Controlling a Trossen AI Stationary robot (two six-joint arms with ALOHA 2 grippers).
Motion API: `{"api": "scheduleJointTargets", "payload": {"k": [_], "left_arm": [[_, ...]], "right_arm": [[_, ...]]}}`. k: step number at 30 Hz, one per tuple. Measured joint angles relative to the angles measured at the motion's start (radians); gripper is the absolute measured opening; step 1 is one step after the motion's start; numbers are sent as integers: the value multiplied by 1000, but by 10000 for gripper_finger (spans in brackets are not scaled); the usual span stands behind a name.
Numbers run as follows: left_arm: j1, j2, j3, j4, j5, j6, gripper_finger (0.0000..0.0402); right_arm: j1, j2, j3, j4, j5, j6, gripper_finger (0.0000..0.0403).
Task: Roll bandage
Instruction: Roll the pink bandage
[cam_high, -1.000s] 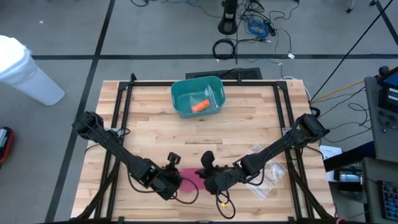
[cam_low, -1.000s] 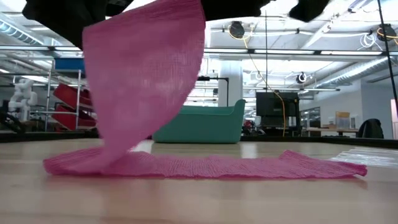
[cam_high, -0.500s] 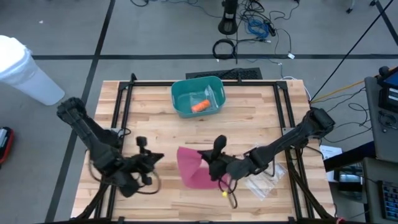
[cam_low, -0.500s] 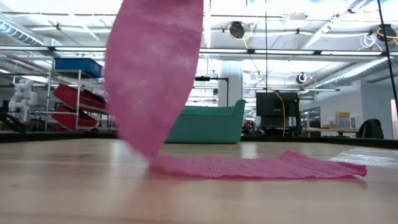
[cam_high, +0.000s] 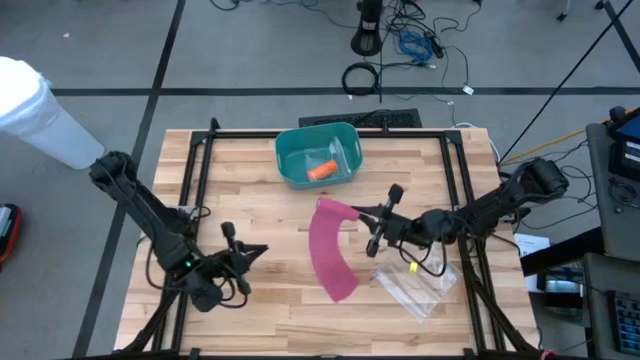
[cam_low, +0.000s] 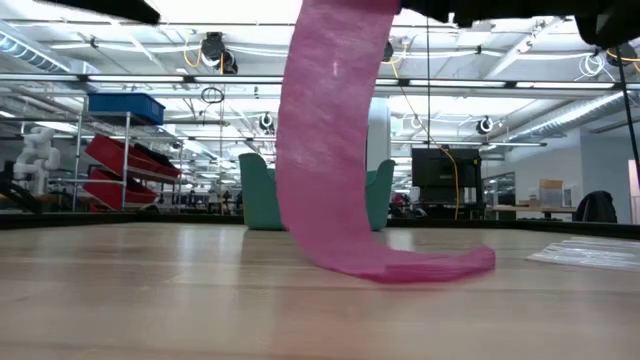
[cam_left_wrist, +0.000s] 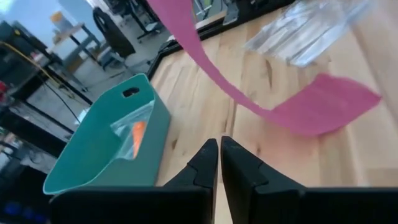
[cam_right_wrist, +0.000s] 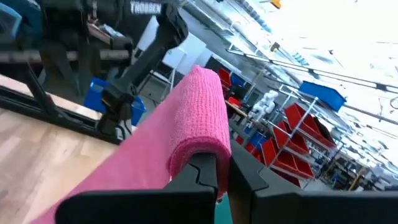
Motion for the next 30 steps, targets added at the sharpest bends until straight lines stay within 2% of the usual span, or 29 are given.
{"api": "scheduleJointTargets", "payload": {"k": [3, 5, 9, 12, 17, 22, 30], "left_arm": [[52, 0, -84, 211, 1, 151, 27], [95, 0, -127, 362, 38, 247, 27], [203, 0, -197, 680, 288, 411, 27], [292, 0, -227, 866, 447, 448, 27], [428, 1, -235, 965, 685, 422, 27], [527, 31, -236, 1046, 902, 375, 47], [602, 136, -236, 1145, 922, 340, 159]], "right_arm": [[7, -36, 2, -50, -35, -32, 2], [8, -54, 2, -63, -61, -45, 2], [7, -111, 28, -123, -58, -44, 2], [7, -155, 73, -276, -58, -23, 2], [7, -211, 163, -577, -54, 78, 2], [5, -214, 172, -615, -54, 94, 2], [-18, -210, 172, -615, -56, 126, 3]]}}
